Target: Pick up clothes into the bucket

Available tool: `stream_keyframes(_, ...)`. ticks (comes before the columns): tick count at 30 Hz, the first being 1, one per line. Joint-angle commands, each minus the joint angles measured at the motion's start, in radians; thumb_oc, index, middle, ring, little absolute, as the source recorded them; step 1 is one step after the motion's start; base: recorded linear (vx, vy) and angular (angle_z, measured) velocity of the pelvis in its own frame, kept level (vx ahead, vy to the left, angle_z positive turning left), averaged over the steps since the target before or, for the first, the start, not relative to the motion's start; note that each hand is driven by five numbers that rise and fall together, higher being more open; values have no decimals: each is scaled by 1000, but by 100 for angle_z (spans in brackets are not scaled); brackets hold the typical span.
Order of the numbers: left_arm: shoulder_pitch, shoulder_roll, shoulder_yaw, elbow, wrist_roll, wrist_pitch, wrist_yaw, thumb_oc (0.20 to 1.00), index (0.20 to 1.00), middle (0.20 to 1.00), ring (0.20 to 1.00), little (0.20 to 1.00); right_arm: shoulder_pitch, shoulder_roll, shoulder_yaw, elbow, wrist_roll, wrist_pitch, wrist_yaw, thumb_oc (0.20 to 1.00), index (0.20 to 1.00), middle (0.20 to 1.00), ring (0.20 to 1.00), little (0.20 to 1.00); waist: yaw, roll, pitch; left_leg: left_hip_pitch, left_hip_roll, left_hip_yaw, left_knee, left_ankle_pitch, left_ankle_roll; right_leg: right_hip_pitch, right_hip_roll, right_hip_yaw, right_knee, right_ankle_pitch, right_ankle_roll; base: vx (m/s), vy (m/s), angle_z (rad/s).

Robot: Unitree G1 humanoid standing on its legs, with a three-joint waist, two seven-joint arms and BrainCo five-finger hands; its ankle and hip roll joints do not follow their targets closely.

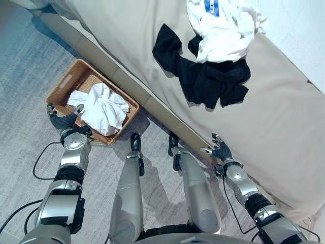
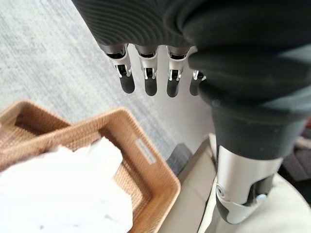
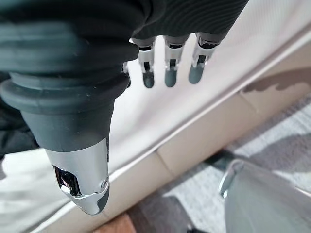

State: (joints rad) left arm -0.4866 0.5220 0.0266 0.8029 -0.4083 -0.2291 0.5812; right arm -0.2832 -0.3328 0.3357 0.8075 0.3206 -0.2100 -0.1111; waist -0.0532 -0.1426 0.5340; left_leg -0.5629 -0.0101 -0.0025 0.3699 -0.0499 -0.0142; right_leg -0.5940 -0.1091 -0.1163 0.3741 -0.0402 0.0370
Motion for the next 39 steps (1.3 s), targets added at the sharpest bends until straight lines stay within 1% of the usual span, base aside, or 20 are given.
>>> stream_keyframes(1,39,-20,45,-66,-29,-71,-50,1000,1000,1000,1000,1000,48,-81,3,-7,-21,1,20,1000,1000,1000,1000,1000,9,59,-14,44,-26,-46,-42,13,-4,94,-59,-29,-67,35,71,48,-30,2)
stream_keyframes(4,83,-29,51,-83,-20,-76,-73,1000,1000,1000,1000,1000,65,-78,-3,5,-53,11,16,1000,1000,1000,1000,1000,10,65,-34,97,-25,-42,-84,22,-8,144,-55,-33,-107,46,74,65,-28,0)
stream_keyframes(11,195,-105,66,-99,-14,-83,-107,1000,1000,1000,1000,1000,114,-65,2,22,-141,22,22,1000,1000,1000,1000,1000,14,88,-82,206,-22,-33,-125,21,-12,251,-48,-28,-153,49,74,74,-23,-3)
stream_keyframes(14,247,-142,70,-110,-15,-87,-128,1000,1000,1000,1000,1000,139,-66,-9,20,-165,28,26,1000,1000,1000,1000,1000,18,103,-111,262,-20,-30,-148,16,-16,299,-45,-28,-164,37,74,105,-23,-1)
stream_keyframes(16,290,-152,65,-138,11,-82,-137,1000,1000,1000,1000,1000,154,-67,-16,21,-184,33,26,1000,1000,1000,1000,1000,20,112,-135,288,-22,-29,-164,22,-16,325,-43,-28,-175,35,74,74,-25,-6)
stream_keyframes(17,291,-152,65,-139,11,-82,-136,1000,1000,1000,1000,1000,155,-67,-16,21,-184,33,26,1000,1000,1000,1000,1000,19,112,-135,288,-22,-29,-164,22,-16,325,-43,-28,-175,35,74,92,-31,-7)
stream_keyframes(19,347,-186,67,-169,39,-81,-135,1000,1000,1000,1000,1000,175,-65,-31,36,-214,40,21,1000,1000,1000,1000,1000,24,126,-168,333,-25,-29,-185,21,-18,368,-36,-33,-191,24,71,110,-52,-2)
stream_keyframes(23,419,-238,26,-245,-26,-98,-235,1000,1000,1000,1000,1000,188,-62,-74,42,-218,37,-10,1000,1000,1000,1000,1000,26,144,-207,378,-24,-36,-213,26,-21,417,-28,-44,-217,12,66,70,-50,1)
stream_keyframes(24,420,-238,25,-245,-26,-98,-236,1000,1000,1000,1000,1000,189,-62,-75,42,-218,37,-10,1000,1000,1000,1000,1000,26,144,-207,379,-23,-36,-214,26,-21,418,-28,-45,-218,12,66,58,-44,3)
stream_keyframes(25,445,-251,-18,-260,-33,-93,-300,1000,1000,1000,1000,1000,197,-59,-102,30,-212,29,-30,1000,1000,1000,1000,1000,25,153,-225,400,-23,-40,-237,32,-22,434,-23,-50,-228,9,65,56,-41,8)
stream_keyframes(26,452,-254,-41,-251,-17,-84,-315,1000,1000,1000,1000,1000,200,-57,-112,13,-220,24,-43,1000,1000,1000,1000,1000,23,158,-232,407,-20,-42,-245,35,-22,438,-22,-54,-231,7,64,72,-61,14)
stream_keyframes(28,458,-248,-100,-208,67,-68,-339,1000,1000,1000,1000,1000,199,-62,-132,-33,-240,9,-76,1000,1000,1000,1000,1000,16,165,-245,419,-15,-46,-260,40,-22,444,-19,-57,-226,0,63,42,-31,13)
stream_keyframes(29,457,-248,-101,-207,67,-68,-339,1000,1000,1000,1000,1000,200,-62,-133,-34,-241,10,-76,1000,1000,1000,1000,1000,16,166,-245,420,-15,-47,-261,40,-22,444,-19,-58,-226,0,63,38,-35,2)
stream_keyframes(30,452,-246,-159,-144,176,-49,-336,1000,1000,1000,1000,1000,187,-62,-151,-101,-253,-1,-118,1000,1000,1000,1000,1000,8,169,-254,425,-10,-49,-270,42,-21,441,-17,-60,-216,-7,61,26,-39,-1)
stream_keyframes(31,447,-254,-181,-96,234,-37,-322,1000,1000,1000,1000,1000,181,-54,-162,-125,-247,-12,-131,1000,1000,1000,1000,1000,6,171,-256,426,-9,-49,-270,42,-20,439,-17,-59,-210,-11,60,28,-49,1)
stream_keyframes(35,425,-284,-261,36,367,-11,-276,1000,1000,1000,1000,1000,109,-31,-193,-234,-207,-46,-189,1000,1000,1000,1000,1000,7,172,-244,412,-7,-53,-260,39,-16,410,-15,-59,-165,-28,56,-18,-31,0)
stream_keyframes(36,424,-286,-290,61,413,-10,-275,1000,1000,1000,1000,1000,75,-38,-195,-257,-216,-53,-205,1000,1000,1000,1000,1000,10,172,-238,404,-7,-55,-255,39,-15,398,-15,-58,-150,-34,55,-20,-37,0)
stream_keyframes(37,424,-286,-290,61,413,-10,-275,1000,1000,1000,1000,1000,75,-38,-195,-257,-216,-53,-205,1000,1000,1000,1000,1000,10,171,-238,404,-7,-55,-255,39,-15,397,-15,-58,-150,-34,55,-34,-50,3)
stream_keyframes(38,426,-282,-347,76,476,-9,-269,1000,1000,1000,1000,1000,12,-47,-192,-273,-231,-61,-239,1000,1000,1000,1000,1000,16,172,-222,389,-9,-59,-248,39,-15,377,-16,-59,-135,-39,56,-33,-39,2)
stream_keyframes(39,425,-284,-362,83,486,-11,-269,1000,1000,1000,1000,1000,-10,-47,-186,-268,-240,-62,-253,1000,1000,1000,1000,1000,20,172,-216,382,-10,-61,-244,38,-15,371,-17,-59,-129,-41,56,-40,-54,4)
